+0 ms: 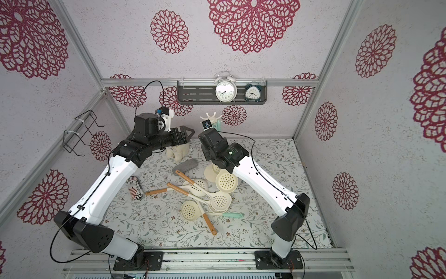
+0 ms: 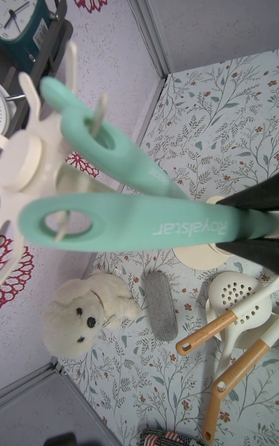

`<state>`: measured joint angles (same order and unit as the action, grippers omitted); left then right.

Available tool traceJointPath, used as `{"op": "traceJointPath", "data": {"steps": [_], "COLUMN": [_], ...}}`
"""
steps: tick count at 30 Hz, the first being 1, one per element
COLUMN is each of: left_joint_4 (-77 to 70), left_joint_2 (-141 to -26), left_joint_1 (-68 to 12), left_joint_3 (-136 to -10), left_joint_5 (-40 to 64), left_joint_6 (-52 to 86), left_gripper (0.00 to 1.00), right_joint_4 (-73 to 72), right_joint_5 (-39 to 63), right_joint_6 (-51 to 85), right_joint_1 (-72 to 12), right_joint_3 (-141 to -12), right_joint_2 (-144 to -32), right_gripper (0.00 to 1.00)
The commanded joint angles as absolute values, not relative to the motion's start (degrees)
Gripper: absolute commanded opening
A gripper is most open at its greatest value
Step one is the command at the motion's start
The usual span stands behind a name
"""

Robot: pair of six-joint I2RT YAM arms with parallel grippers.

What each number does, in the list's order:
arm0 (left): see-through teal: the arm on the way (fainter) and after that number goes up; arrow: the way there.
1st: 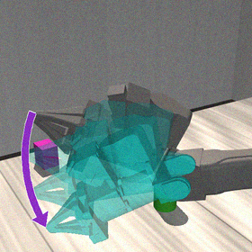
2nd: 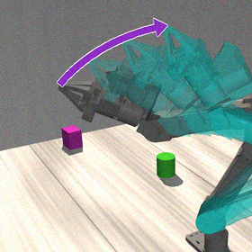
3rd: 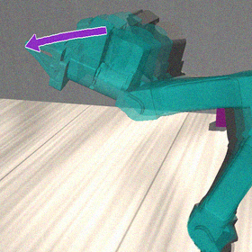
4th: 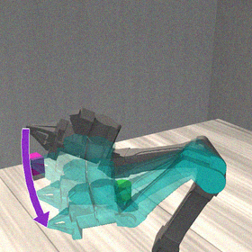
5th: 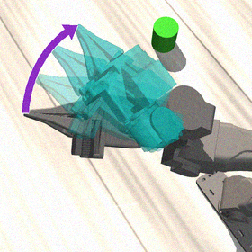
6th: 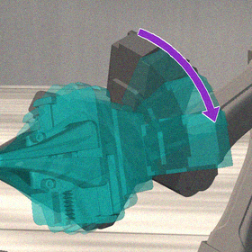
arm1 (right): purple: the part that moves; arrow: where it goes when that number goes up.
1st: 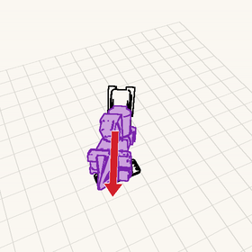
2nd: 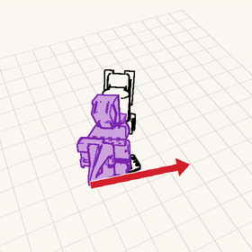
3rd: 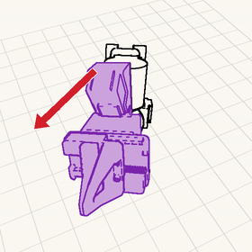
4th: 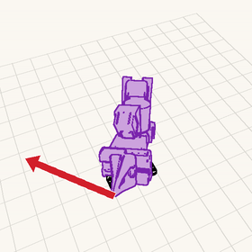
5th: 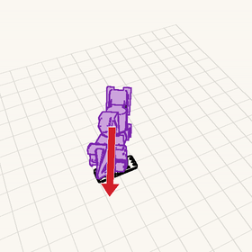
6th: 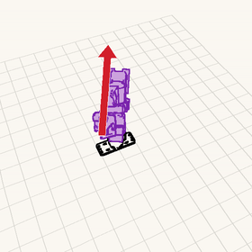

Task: Hang the skimmer on the kitchen utensil rack
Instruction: Hang the skimmer on the rack, then adjust the rack at the center of the board.

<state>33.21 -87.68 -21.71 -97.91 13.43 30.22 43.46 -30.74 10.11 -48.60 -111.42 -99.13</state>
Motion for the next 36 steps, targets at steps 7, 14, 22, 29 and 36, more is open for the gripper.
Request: {"op": "traceJointPath", "data": {"steps": [7,14,22,29,36], "left_joint_4": [25.4,17.8,13.1,9.1,2.2], "left_joint_2": [-80.7,-75.0,-77.5,-86.5,-95.4], "left_joint_1": [-20.4,-20.0,-19.2,-18.0,-15.4], "left_joint_3": [-88.7,-77.1,-74.8,-79.9,-83.6], "left_joint_5": [14.4,16.2,23.3,32.9,42.9], "left_joint_6": [29.2,27.0,23.4,19.0,19.0], "left_gripper": [0.91,0.93,0.79,0.57,0.62], "right_joint_4": [46.1,35.0,17.7,17.2,18.6], "right_joint_5": [-31.8,-21.5,-18.6,4.9,12.1], "right_joint_6": [12.6,11.2,11.4,18.6,18.7], "right_joint_1": [-49.0,-49.0,-47.6,-27.9,-23.6], "right_joint_3": [-117.2,-109.2,-86.6,-72.1,-69.2], "right_joint_2": [-102.6,-93.8,-72.3,-61.3,-60.1], "right_gripper": [0.0,0.53,0.8,0.68,0.65]}}
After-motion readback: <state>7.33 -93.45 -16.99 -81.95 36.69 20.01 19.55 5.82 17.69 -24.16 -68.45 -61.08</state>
